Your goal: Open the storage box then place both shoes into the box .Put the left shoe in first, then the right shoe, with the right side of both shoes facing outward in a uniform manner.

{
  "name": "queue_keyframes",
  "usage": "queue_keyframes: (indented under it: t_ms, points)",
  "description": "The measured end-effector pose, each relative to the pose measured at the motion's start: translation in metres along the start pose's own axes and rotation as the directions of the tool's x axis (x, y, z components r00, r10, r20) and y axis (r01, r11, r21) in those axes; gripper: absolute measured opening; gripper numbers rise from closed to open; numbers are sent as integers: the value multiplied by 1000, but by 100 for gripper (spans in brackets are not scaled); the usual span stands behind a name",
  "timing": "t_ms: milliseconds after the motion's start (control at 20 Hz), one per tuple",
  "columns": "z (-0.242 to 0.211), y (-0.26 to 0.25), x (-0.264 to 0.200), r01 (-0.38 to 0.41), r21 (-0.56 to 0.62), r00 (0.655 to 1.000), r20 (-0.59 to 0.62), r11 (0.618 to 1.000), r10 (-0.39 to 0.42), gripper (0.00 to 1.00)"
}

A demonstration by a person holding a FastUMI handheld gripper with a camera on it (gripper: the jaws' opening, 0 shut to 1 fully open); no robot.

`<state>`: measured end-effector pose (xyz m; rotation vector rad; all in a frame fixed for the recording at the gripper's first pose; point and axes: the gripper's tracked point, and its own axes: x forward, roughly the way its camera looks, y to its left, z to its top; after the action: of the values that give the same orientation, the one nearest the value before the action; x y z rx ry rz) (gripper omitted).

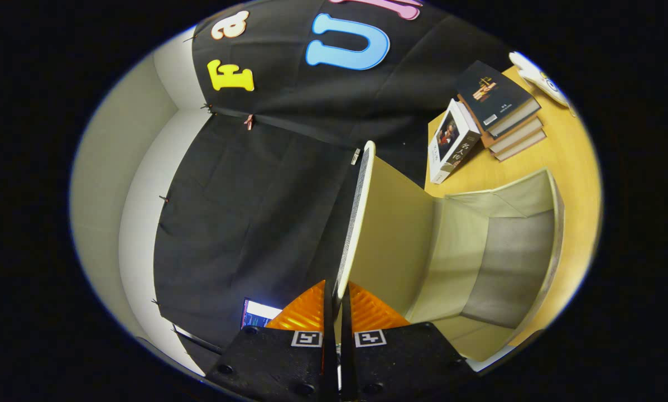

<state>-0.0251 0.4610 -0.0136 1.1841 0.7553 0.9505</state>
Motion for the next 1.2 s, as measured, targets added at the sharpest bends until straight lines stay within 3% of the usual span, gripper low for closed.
queue_keyframes:
  t_ms: [250,300,500,850,1200]
  points:
    - [-7,16,30,-21,-11,1000,-17,1000,21,19]
    - [-5,17,32,-21,-19,1000,-15,1000,21,31]
    - [-9,13,36,-20,-28,999,-33,999,19,96]
    - [-13,26,68,-32,-32,997,-65,999,30,96]
    - [-24,16,102,10,-48,994,-109,999,-15,96]
